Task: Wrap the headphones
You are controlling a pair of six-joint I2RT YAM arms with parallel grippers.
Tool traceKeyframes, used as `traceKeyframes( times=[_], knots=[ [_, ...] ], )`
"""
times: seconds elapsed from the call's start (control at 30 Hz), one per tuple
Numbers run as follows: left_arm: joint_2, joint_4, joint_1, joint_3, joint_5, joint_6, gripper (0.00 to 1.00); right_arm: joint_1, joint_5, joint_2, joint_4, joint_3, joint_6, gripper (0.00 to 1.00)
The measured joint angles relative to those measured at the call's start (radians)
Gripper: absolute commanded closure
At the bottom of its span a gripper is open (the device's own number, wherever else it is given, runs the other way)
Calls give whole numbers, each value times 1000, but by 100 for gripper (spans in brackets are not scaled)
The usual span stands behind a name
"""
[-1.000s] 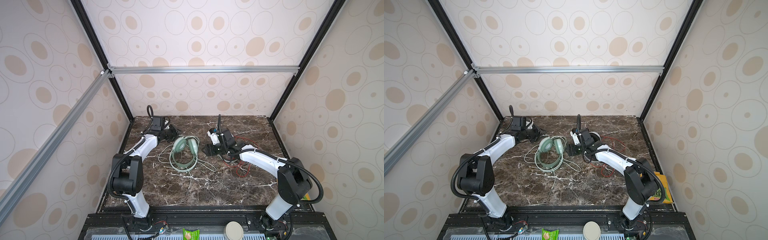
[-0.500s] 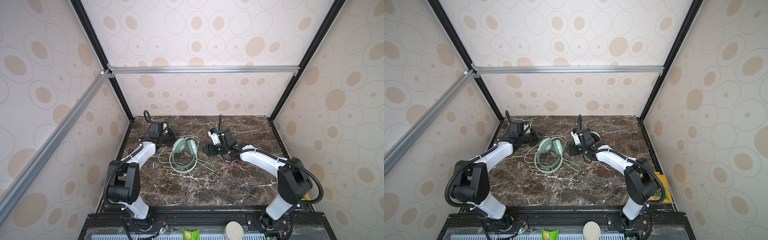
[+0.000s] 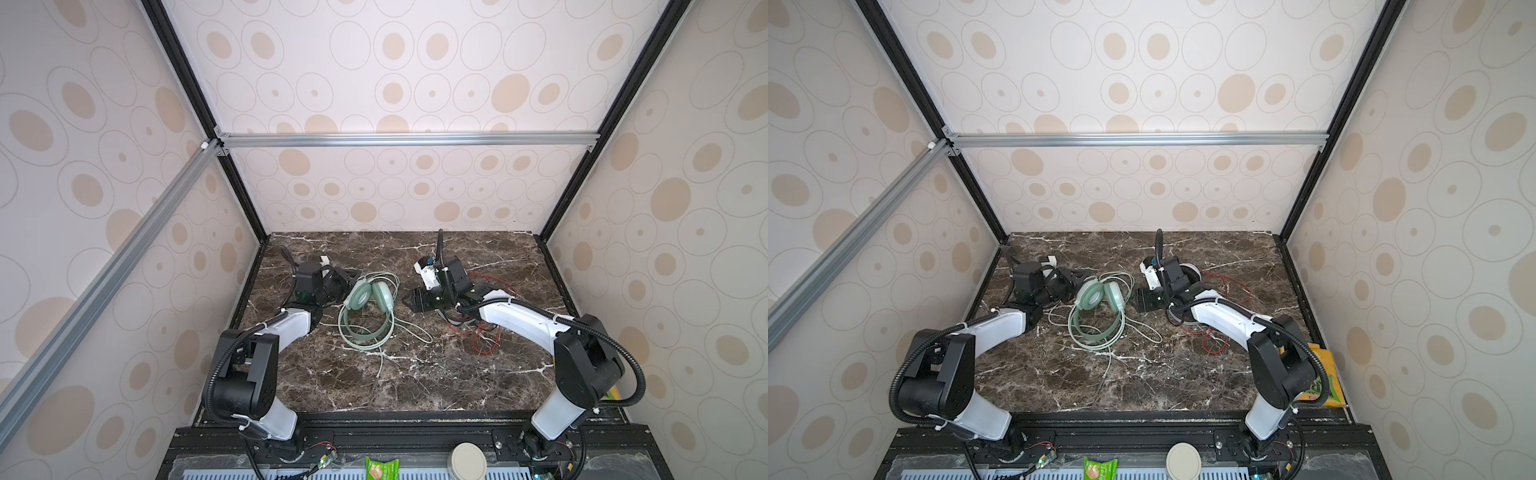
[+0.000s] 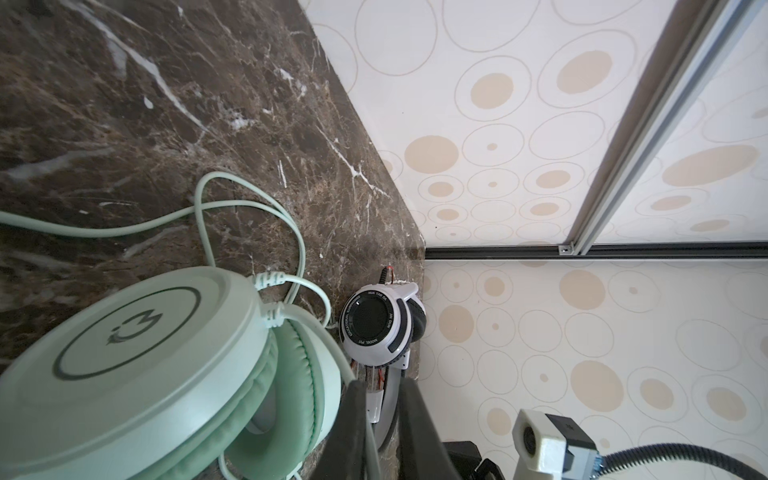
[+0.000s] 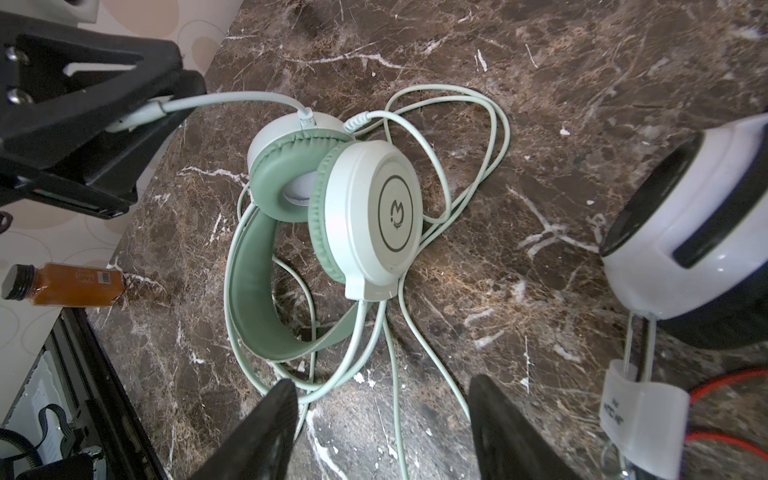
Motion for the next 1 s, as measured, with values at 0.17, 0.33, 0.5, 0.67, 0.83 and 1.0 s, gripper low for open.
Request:
traceKeyframes(
  times=[0.17, 0.33, 0.5, 0.67, 0.83, 1.0],
  knots=[
    [8, 182, 0, -50, 16, -56, 81, 0, -7, 8, 2, -1, 3, 32],
    [43, 319, 0, -76, 33, -115, 81, 0, -14, 8, 8, -1, 9, 32],
    [72, 406, 0, -95, 39, -147, 73, 0, -18, 8, 13, -1, 14, 32],
    [91, 491, 0, -106, 42, -164, 72, 0, -18, 8, 12, -4, 16, 32],
    [128, 588, 1, -111, 50, -194, 63, 0, -18, 8, 10, -14, 15, 31],
    [106, 535, 24, -108, 58, -151, 41, 6, 12, 7, -28, -10, -2, 29]
  ],
)
